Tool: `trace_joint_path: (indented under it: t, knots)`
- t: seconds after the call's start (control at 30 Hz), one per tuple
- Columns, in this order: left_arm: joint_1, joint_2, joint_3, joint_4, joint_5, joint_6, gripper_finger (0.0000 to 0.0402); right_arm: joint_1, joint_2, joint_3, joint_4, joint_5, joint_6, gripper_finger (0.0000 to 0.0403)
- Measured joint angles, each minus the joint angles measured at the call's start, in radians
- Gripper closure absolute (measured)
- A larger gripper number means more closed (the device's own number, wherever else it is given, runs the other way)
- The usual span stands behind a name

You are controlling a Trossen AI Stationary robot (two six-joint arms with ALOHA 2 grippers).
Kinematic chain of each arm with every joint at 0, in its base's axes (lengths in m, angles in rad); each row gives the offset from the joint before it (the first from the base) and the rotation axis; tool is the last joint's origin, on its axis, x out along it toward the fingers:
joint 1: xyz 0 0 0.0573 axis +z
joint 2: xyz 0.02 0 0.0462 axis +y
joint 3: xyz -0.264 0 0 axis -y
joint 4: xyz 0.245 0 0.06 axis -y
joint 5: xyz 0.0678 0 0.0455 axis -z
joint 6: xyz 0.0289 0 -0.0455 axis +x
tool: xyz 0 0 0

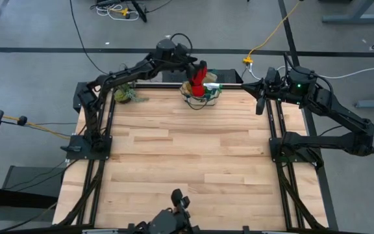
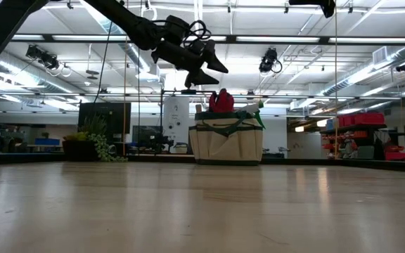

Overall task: Pick & Place Garden tools in Gardening bag
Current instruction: Put the red gloves into the white gardening bag

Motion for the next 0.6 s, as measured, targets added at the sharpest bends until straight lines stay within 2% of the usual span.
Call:
trace_joint_path:
  t: [0.17,0.43,0.6]
  knots:
    - [-0.029,0.000,-0.001,-0.076,-0.100,0.094,0.0095,0.000,0.000,0.000,0.000,0.000,0.001,0.0403]
    - [-0.076,0.000,-0.001,-0.131,-0.325,0.095,0.0095,0.000,0.015,0.000,0.000,0.000,0.005,0.0403]
    - [-0.087,0.000,-0.001,-0.133,-0.390,0.095,0.0094,0.000,0.036,0.000,0.000,0.000,0.005,0.0403]
